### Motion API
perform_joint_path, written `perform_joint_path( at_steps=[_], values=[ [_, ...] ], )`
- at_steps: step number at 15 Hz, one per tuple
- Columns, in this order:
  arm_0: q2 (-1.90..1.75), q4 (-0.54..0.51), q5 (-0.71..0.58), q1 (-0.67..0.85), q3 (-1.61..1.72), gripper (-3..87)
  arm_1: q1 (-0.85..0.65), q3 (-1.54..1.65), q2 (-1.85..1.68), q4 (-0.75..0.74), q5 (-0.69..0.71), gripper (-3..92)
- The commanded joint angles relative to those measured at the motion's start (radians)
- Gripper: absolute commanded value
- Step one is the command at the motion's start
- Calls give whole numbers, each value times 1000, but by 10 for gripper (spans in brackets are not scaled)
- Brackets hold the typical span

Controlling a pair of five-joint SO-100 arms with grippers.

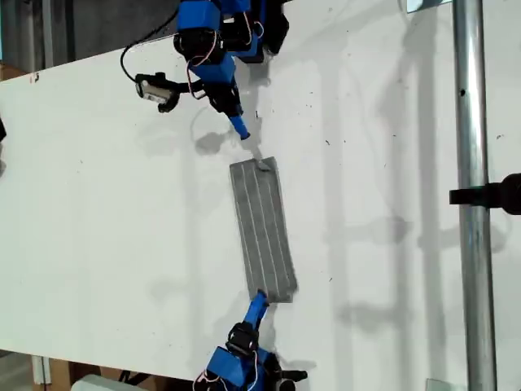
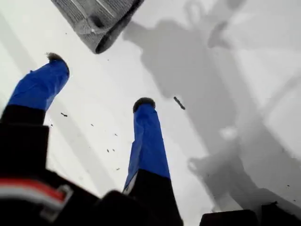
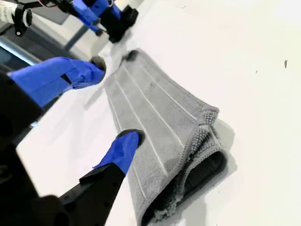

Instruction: Grasp corners of a towel and fold twice.

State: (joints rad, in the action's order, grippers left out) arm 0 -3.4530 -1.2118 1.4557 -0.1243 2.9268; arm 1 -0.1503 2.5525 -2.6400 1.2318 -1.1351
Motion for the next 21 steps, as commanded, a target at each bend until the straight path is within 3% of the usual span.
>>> perform_joint_path(
  at_steps=[1,7,11,14,15,16,17,18,20,21],
  values=[
    [-20,44,-5,-34,18,251,29,94,-103,-103,-78,321],
    [-20,48,12,-55,31,242,37,-118,795,-672,-236,359],
    [-20,38,21,-66,23,236,25,-135,851,-833,-261,350],
    [-20,44,15,-64,12,233,64,-152,1052,-1290,-296,330],
    [-20,41,14,-66,8,231,80,-161,1132,-1416,-319,308],
    [-20,38,11,-66,3,231,91,-158,1175,-1474,-347,131],
    [-20,35,8,-67,2,231,100,-130,1169,-1470,-387,-2],
    [-20,32,6,-71,-2,231,109,-97,1074,-1359,-376,-2],
    [-20,28,3,-72,-3,231,135,-144,735,-676,-351,-2],
    [-20,28,-2,-72,-2,233,149,-141,555,-425,-351,-2]
  ],
)
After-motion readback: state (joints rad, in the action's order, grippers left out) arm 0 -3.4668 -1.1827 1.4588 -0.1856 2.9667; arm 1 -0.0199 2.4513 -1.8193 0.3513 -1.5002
